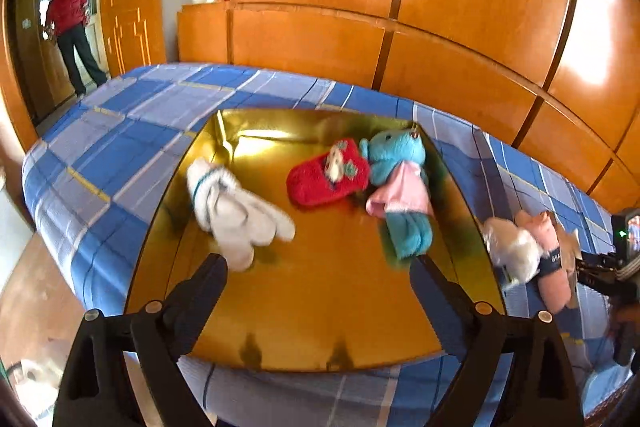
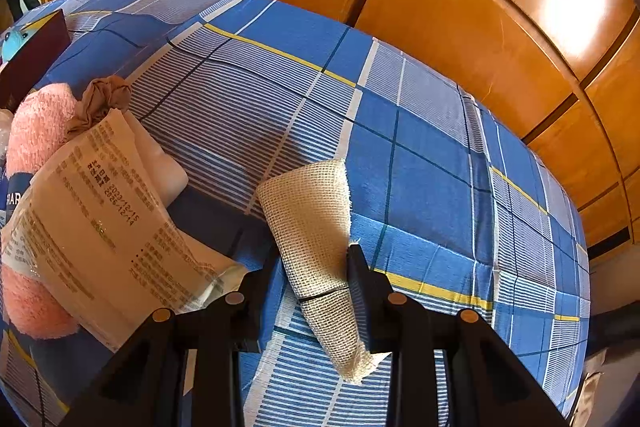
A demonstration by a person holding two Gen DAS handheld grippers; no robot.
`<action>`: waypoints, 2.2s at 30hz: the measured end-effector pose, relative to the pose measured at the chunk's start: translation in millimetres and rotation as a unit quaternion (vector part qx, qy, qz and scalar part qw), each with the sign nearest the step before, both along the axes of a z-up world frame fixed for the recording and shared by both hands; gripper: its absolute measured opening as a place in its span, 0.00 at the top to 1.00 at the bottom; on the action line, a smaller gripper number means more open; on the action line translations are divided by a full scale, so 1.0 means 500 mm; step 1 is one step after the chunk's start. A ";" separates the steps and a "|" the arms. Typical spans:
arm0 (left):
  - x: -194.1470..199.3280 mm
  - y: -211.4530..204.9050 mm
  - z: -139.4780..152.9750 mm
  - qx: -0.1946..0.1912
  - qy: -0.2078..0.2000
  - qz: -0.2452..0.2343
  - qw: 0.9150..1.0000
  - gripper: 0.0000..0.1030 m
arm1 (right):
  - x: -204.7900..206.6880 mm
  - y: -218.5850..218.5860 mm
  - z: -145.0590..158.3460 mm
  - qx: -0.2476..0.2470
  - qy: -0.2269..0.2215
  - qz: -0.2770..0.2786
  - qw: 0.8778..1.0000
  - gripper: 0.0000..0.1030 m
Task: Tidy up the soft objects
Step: 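Lift the beige mesh cloth toward the gold tray with the right tool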
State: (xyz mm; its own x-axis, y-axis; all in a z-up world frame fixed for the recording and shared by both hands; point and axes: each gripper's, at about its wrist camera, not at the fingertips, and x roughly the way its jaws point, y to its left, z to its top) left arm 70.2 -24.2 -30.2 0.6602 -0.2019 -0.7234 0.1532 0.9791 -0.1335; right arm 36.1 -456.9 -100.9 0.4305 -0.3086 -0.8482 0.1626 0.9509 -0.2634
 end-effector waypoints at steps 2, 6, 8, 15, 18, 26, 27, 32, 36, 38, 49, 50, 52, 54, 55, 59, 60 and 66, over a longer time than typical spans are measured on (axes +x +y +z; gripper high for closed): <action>-0.012 0.010 -0.006 -0.003 0.003 0.007 1.000 0.10 | 0.000 -0.001 0.001 0.002 0.000 -0.001 1.000 0.70; -0.034 0.021 -0.006 0.000 -0.001 0.016 1.000 0.10 | 0.001 -0.001 0.000 -0.002 0.000 0.000 1.000 0.71; -0.040 0.019 -0.004 -0.001 -0.004 0.018 1.000 0.10 | 0.002 -0.003 0.002 -0.001 -0.001 -0.003 1.000 0.71; -0.067 -0.027 0.009 0.009 -0.027 -0.027 0.999 0.10 | 0.004 -0.014 0.003 0.011 -0.003 -0.009 1.000 0.71; -0.079 -0.036 0.012 0.011 -0.034 -0.038 0.999 0.10 | 0.007 -0.012 0.000 0.005 -0.002 -0.006 1.000 0.71; -0.090 -0.032 0.014 -0.002 -0.039 -0.049 0.998 0.10 | 0.014 -0.001 -0.001 -0.007 0.007 -0.025 1.000 0.71; -0.092 -0.029 0.014 -0.004 -0.040 -0.049 0.998 0.10 | 0.016 0.000 -0.001 -0.008 0.008 -0.029 1.000 0.71; -0.095 -0.018 0.012 -0.021 -0.037 -0.050 0.998 0.10 | 0.022 -0.001 -0.002 -0.010 0.011 -0.050 0.999 0.72; -0.102 -0.017 0.012 -0.022 -0.040 -0.056 0.997 0.10 | 0.023 -0.001 0.000 -0.012 0.009 -0.070 0.997 0.73; -0.104 -0.014 0.014 -0.023 -0.042 -0.055 0.997 0.10 | 0.020 -0.011 0.014 0.000 -0.009 -0.091 0.996 0.75; -0.103 0.002 0.017 -0.020 -0.043 -0.038 0.998 0.10 | 0.009 0.025 0.131 0.051 -0.096 -0.074 0.991 0.77; -0.103 0.001 0.016 -0.018 -0.042 -0.037 0.998 0.10 | 0.012 0.036 0.135 0.057 -0.099 -0.064 0.991 0.77; -0.103 0.001 0.016 -0.013 -0.042 -0.034 0.998 0.10 | 0.014 0.058 0.143 0.061 -0.105 -0.049 0.991 0.77; -0.101 0.001 0.014 -0.010 -0.039 -0.033 0.999 0.10 | 0.021 0.084 0.151 0.065 -0.109 -0.031 0.991 0.77; -0.100 0.000 0.013 -0.009 -0.038 -0.033 0.999 0.10 | 0.023 0.092 0.152 0.064 -0.110 -0.025 0.992 0.77; -0.101 0.000 0.012 -0.003 -0.038 -0.032 0.999 0.10 | 0.031 0.120 0.142 0.079 -0.106 -0.009 0.991 0.77; -0.101 0.001 0.013 0.000 -0.039 -0.031 0.999 0.10 | 0.030 0.129 0.144 0.084 -0.108 -0.006 0.991 0.77; -0.095 0.012 0.015 0.005 -0.039 -0.019 0.999 0.10 | 0.022 0.223 0.187 0.133 -0.145 0.057 0.979 0.77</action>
State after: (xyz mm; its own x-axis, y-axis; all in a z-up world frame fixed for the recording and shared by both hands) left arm 22.6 -17.9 -22.9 0.7064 -0.2205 -0.6726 0.2001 0.9737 -0.1091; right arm 47.3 -345.4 -7.3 0.6844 -0.0300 -0.7284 0.0835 0.9958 0.0375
